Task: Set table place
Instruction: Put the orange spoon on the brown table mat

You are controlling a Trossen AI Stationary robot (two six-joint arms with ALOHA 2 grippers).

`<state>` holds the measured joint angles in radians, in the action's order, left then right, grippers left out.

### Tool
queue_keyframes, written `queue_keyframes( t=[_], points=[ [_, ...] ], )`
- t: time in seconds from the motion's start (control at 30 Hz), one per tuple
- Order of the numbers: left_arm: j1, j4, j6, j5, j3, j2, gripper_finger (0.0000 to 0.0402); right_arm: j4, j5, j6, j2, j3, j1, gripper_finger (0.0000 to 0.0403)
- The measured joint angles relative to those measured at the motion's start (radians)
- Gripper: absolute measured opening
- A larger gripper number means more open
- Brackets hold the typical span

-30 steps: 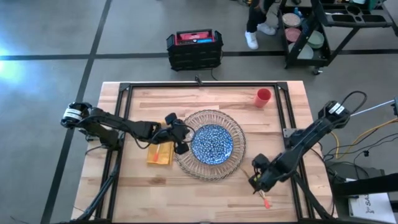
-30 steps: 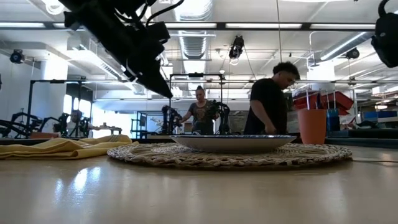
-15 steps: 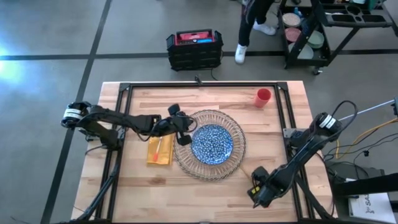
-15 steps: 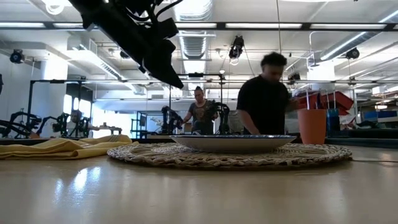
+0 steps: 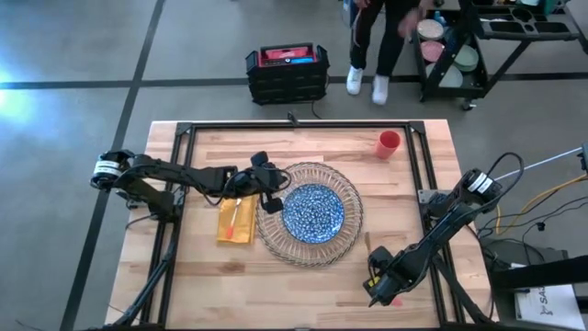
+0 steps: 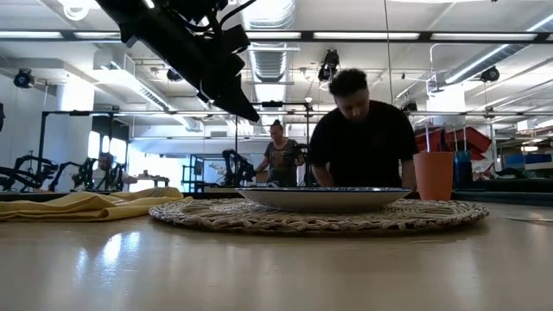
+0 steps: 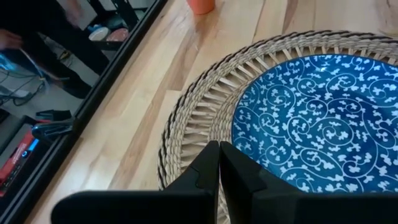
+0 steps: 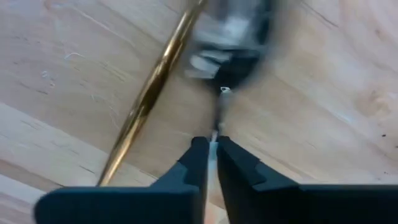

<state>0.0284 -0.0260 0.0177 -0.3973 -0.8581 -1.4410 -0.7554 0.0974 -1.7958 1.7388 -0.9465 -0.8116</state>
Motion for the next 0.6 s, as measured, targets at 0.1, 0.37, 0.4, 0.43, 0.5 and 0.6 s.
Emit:
queue_keyframes(
  t=[0.1, 0.37, 0.4, 0.43, 0.5, 0.6],
  points=[
    [0.0, 0.003, 0.0, 0.0, 0.0, 0.0, 0.0, -0.019, -0.031, -0.001, 0.001, -0.012, -0.002, 0.0005],
    [0.001, 0.018, 0.005, -0.001, 0.0, 0.0, 0.0, -0.382, -0.291, -0.034, -0.013, -0.194, 0.018, 0.0001],
    [0.004, 0.027, 0.009, -0.002, 0.0, 0.0, 0.0, -0.454, -0.345, -0.034, -0.017, -0.225, 0.018, 0.0001],
    [0.005, 0.036, 0.019, -0.002, 0.0, 0.0, 0.0, -0.517, -0.423, -0.04, -0.019, -0.256, 0.017, 0.0001],
    [0.006, 0.055, 0.037, -0.002, 0.0, 0.001, 0.0, -0.569, -0.574, -0.063, -0.026, -0.297, 0.034, 0.0001],
    [0.011, 0.098, 0.052, -0.003, 0.0, 0.001, 0.0, -0.6, -0.614, -0.054, -0.044, -0.311, 0.097, 0.0001]
  ],
)
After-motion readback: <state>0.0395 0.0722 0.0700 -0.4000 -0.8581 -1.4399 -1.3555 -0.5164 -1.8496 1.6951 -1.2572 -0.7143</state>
